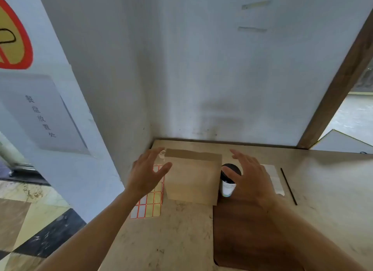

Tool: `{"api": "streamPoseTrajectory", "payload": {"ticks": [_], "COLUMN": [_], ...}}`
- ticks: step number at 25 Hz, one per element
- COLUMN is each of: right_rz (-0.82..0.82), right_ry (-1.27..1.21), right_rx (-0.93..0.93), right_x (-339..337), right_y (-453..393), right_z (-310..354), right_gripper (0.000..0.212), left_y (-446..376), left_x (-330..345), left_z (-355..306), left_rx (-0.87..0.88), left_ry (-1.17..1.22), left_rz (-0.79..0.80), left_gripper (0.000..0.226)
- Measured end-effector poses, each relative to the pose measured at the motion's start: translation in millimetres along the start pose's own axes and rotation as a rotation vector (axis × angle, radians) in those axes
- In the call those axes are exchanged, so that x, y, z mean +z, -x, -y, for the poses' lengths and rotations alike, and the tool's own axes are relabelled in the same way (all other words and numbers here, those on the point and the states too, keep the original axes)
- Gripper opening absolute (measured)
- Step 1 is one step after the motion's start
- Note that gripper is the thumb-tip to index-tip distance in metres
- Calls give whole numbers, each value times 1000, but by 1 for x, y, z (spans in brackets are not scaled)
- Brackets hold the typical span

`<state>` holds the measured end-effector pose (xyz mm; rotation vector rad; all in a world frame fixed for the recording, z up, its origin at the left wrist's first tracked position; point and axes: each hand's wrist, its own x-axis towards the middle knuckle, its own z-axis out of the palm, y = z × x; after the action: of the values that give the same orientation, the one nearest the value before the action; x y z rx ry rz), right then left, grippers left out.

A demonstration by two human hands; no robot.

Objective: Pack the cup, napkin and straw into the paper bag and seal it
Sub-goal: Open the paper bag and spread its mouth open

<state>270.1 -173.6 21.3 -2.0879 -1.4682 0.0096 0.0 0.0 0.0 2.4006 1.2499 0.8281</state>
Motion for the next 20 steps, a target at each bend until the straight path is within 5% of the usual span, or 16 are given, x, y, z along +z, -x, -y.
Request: {"api": "streamPoseTrajectory", "payload": {"ticks": [4, 8, 12, 20], "right_rz": [264, 357, 326, 127], "right_ry": [-95, -136, -108, -356], "right_rx": [225, 346, 388, 445], "right_x": [34, 57, 69, 76], "right_y": [-32, -55, -68, -66], "right_z": [-4, -15, -19, -12], "right_gripper": [71, 75, 54, 19], "left_y": [-32, -60, -71, -63], "left_x": [24, 43, 52, 53], "left_z": [18, 36, 41, 36], "left_rx": [-86, -207, -265, -279], "left_ry": [124, 200, 215, 400], "left_rz": [272, 377, 435, 276], "left_gripper": [69, 71, 64, 25]}}
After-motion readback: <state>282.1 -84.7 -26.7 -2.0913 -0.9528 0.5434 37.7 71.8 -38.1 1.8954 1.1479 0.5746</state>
